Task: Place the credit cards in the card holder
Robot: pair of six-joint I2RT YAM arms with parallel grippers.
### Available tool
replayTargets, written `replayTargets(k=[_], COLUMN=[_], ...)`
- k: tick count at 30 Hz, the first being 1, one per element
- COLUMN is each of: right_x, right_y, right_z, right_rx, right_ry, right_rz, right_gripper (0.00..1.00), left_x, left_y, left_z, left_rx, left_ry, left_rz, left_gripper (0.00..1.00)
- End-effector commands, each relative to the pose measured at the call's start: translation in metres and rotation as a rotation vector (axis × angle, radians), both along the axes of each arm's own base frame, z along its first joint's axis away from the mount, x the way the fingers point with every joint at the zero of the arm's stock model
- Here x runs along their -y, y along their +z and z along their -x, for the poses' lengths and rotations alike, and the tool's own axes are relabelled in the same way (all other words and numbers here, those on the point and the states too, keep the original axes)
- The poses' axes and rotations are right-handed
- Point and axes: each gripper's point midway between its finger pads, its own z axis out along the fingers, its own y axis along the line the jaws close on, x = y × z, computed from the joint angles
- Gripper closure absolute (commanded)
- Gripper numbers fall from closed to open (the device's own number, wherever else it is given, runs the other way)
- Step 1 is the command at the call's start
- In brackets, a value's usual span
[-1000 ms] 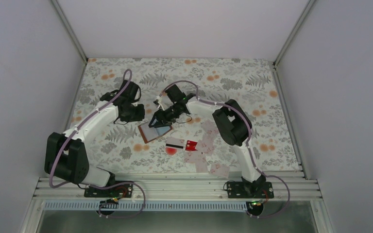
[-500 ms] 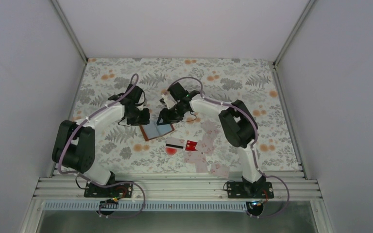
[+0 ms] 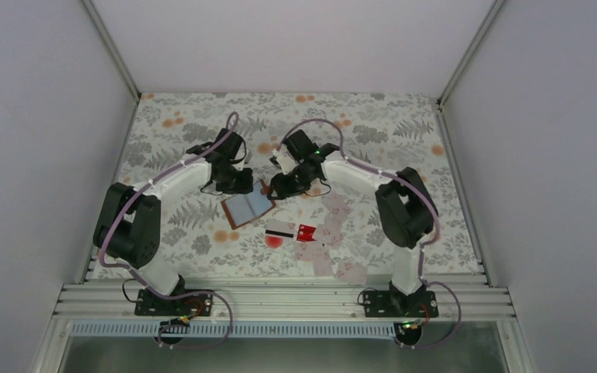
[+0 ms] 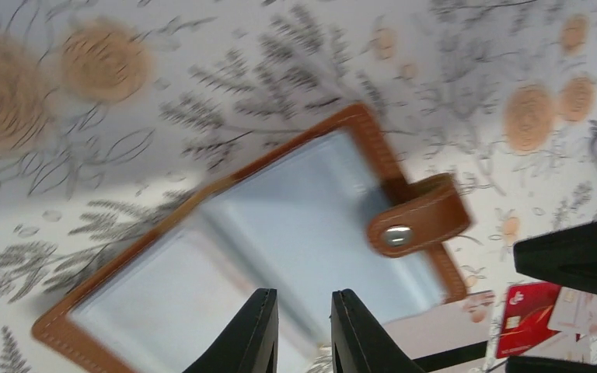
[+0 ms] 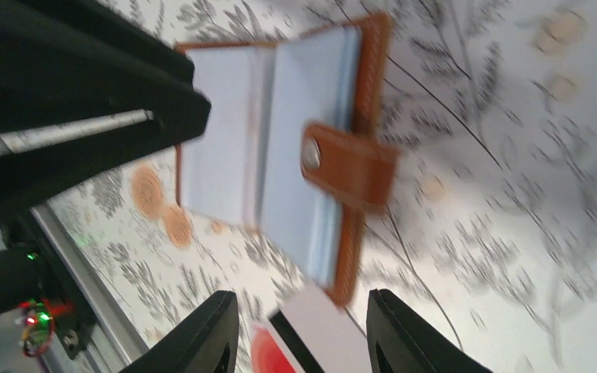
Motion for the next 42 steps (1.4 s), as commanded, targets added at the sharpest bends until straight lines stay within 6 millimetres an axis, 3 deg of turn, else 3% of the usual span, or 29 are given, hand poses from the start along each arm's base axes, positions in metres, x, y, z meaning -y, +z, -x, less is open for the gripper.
replayTargets(k=[1, 6, 10, 12, 16, 25, 33, 42], right_x=[0.052, 0.117, 0.159, 0.175, 0.203, 0.211, 0.190, 0.208], right_y=[0.010, 0.022, 0.024, 0.015, -0.017, -0.044, -0.063, -0.080], right_z=[0.000, 0.003, -0.003, -0.011, -0.025, -0.033, -0.004, -0.003], right_rx=[0.123, 0.202, 0.283, 0.299, 0.266, 0.230, 0.088, 0.057], right_ry=[-0.076, -0.249, -0.301, -0.287, -0.228, -0.121, -0.047, -0.079], right_rz=[0.160, 0.345, 0.468, 0.529, 0.670, 0.634, 0.508, 0.622], right_gripper=[0.57, 0.50, 0.22, 0.15, 0.14, 0.14, 0.15, 0.18], left_x=[0.012, 0.009, 0.006, 0.007, 0.010, 0.011, 0.010, 0.010], left_y=[0.016, 0.016, 0.019, 0.021, 0.034, 0.044, 0.041, 0.039], left_z=[-0.006, -0.004, -0.004, -0.003, -0.004, 0.000, 0.004, 0.007], left_rx=[0.074, 0.098, 0.112, 0.109, 0.119, 0.127, 0.127, 0.125], left_ry=[-0.072, -0.078, -0.081, -0.087, -0.107, -0.137, -0.125, -0.115], left_rz=[-0.039, -0.096, -0.113, -0.109, -0.096, -0.090, -0.073, -0.068], left_gripper=[0.80, 0.78, 0.75, 0.75, 0.75, 0.75, 0.75, 0.75])
